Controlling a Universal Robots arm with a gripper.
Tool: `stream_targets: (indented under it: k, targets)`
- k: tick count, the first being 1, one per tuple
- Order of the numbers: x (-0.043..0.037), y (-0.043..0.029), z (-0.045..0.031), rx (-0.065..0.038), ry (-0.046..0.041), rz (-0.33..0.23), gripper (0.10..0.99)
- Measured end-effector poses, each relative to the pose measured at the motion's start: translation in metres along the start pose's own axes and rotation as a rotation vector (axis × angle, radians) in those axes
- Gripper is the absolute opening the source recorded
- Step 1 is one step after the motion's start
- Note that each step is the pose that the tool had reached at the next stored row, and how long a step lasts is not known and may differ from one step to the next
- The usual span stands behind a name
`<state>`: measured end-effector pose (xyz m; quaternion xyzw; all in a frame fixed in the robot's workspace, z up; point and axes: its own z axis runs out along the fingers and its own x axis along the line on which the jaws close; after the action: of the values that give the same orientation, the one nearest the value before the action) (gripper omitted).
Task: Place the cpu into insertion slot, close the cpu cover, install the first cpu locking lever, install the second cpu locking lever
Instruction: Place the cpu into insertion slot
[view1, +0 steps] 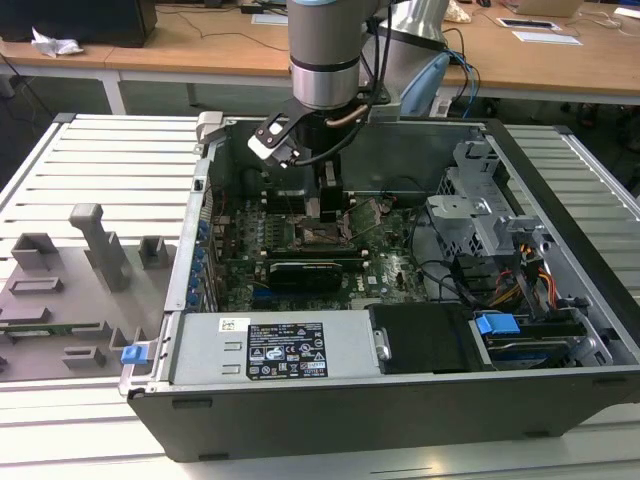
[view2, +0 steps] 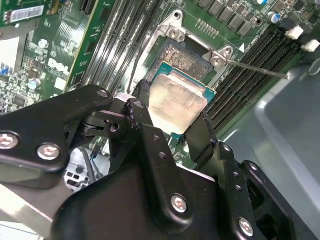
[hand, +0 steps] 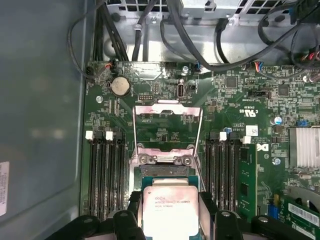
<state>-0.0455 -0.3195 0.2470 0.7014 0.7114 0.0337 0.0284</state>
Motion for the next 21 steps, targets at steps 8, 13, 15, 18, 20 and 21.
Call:
stream_targets:
  k: [8, 13, 15, 18, 20, 21]
  targets:
    - [-0.0001, -0.0025, 0.0125, 0.0, -0.0001, 0.001, 0.533]
    - [-0.0001, -0.0034, 0.0219, 0.0, -0.0002, 0.002, 0.533]
    - [-0.0002, -0.004, 0.0272, 0.0, -0.0008, 0.005, 0.533]
    - [-0.0002, -0.0043, 0.0303, 0.0, -0.0018, 0.015, 0.533]
    - [-0.0002, -0.0043, 0.0315, 0.0, -0.0028, 0.028, 0.533]
    - [-0.0002, -0.0044, 0.0319, 0.0, -0.0032, 0.032, 0.533]
